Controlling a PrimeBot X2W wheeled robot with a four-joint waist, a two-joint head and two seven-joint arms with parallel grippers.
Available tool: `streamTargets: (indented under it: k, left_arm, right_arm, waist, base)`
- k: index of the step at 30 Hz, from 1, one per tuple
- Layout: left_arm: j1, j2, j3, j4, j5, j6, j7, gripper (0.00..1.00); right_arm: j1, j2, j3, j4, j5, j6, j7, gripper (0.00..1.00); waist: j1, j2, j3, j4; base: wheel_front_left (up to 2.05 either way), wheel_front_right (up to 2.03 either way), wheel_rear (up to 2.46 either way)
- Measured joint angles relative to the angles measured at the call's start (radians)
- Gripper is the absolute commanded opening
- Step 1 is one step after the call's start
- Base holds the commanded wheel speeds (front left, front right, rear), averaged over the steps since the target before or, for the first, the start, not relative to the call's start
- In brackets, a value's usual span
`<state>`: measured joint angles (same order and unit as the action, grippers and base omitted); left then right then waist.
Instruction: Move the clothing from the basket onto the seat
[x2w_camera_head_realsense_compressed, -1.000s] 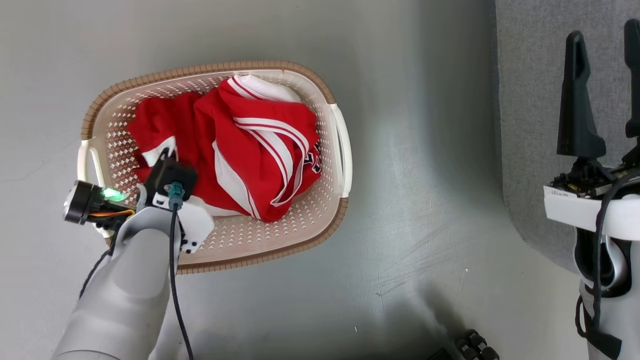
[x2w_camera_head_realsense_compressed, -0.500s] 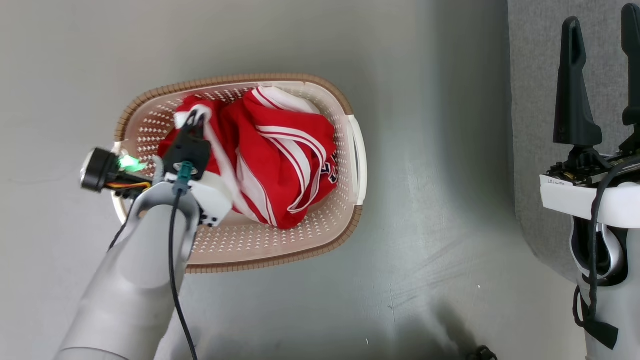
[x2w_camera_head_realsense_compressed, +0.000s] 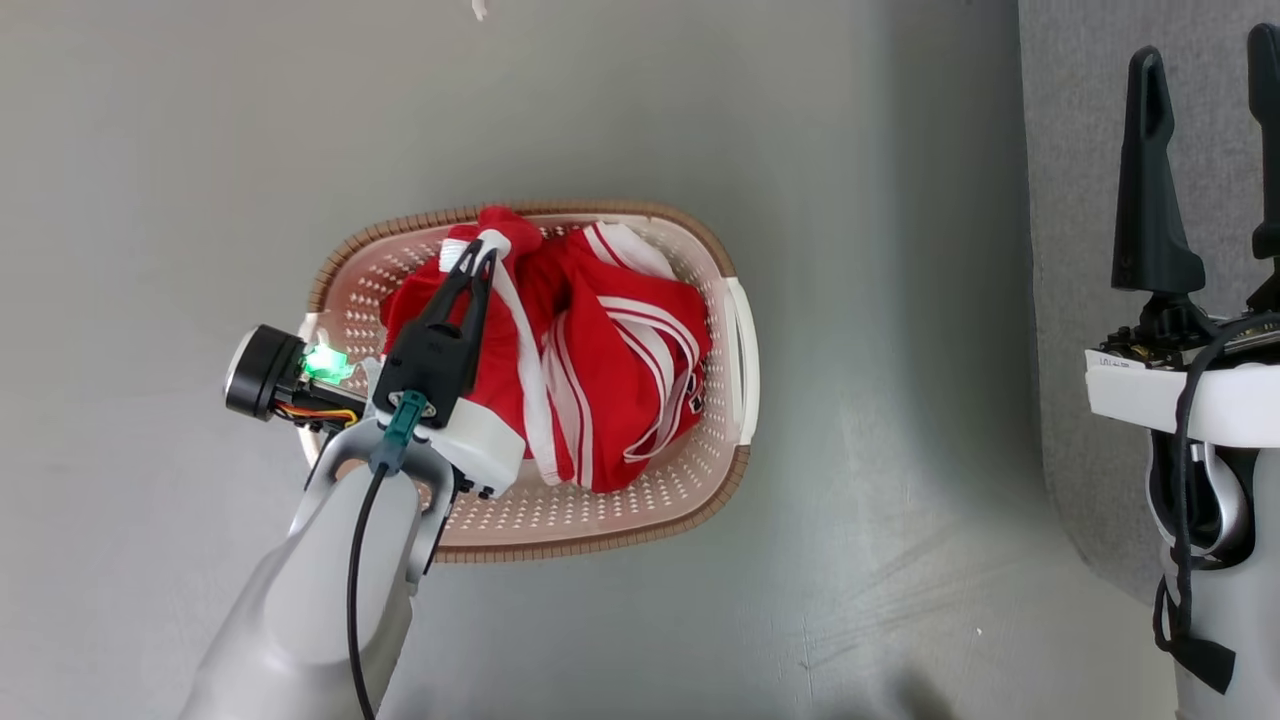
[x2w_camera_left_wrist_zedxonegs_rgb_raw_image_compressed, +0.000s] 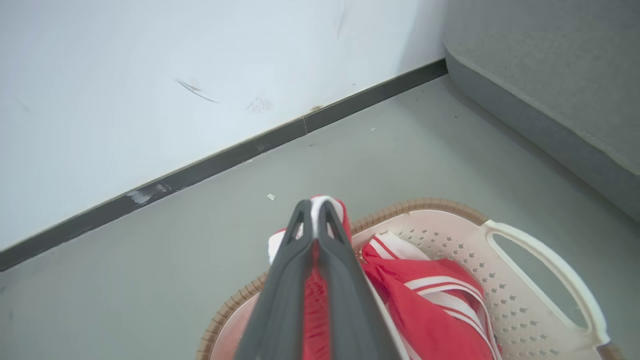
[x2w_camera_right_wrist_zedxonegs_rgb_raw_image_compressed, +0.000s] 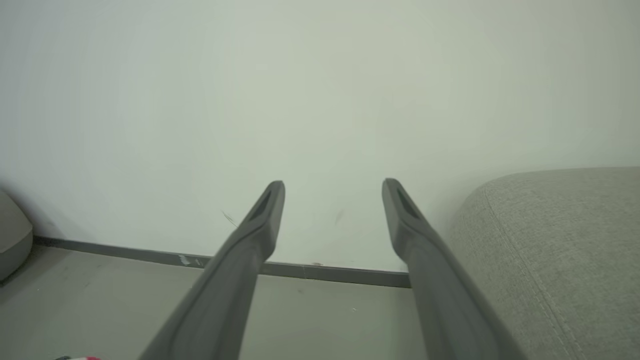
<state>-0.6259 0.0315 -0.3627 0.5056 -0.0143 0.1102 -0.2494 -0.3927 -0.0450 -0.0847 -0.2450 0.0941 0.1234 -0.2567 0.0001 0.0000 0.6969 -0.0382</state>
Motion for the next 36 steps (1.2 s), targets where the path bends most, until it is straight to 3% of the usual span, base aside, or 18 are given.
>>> streamTargets:
  k: [9, 15, 30, 36]
  left_arm:
    - [0.083, 0.005, 0.011, -0.177, -0.023, -0.009, 0.0, 0.0]
    - [0.128, 0.026, 0.022, -0.267, -0.05, -0.039, 0.0, 0.0]
    - [0.166, 0.08, 0.02, -0.395, -0.085, -0.152, 0.0, 0.0]
    - [0.167, 0.105, 0.017, -0.409, -0.106, -0.184, 0.0, 0.0]
  right_arm:
    - [0.027, 0.0, 0.01, 0.028, -0.013, 0.0, 0.0, 1.0]
    - [0.054, 0.0, 0.032, 0.051, -0.014, 0.0, 0.0, 1.0]
    - [0.13, -0.002, 0.138, 0.126, -0.034, 0.0, 0.0, 1.0]
    - [0.17, -0.034, 0.211, 0.162, -0.034, 0.0, 0.0, 1.0]
  waist:
    - [0.0, 0.0, -0.083, 0.024]
    - [0.0, 0.0, -0.144, 0.035]
    - [-0.0001, 0.0, -0.31, 0.044]
    - [-0.0001, 0.0, -0.378, 0.043]
  base:
    - [0.0, 0.0, 0.0]
    - [0.0, 0.0, 0.0]
    - [0.0, 0.0, 0.0]
    - [0.0, 0.0, 0.0]
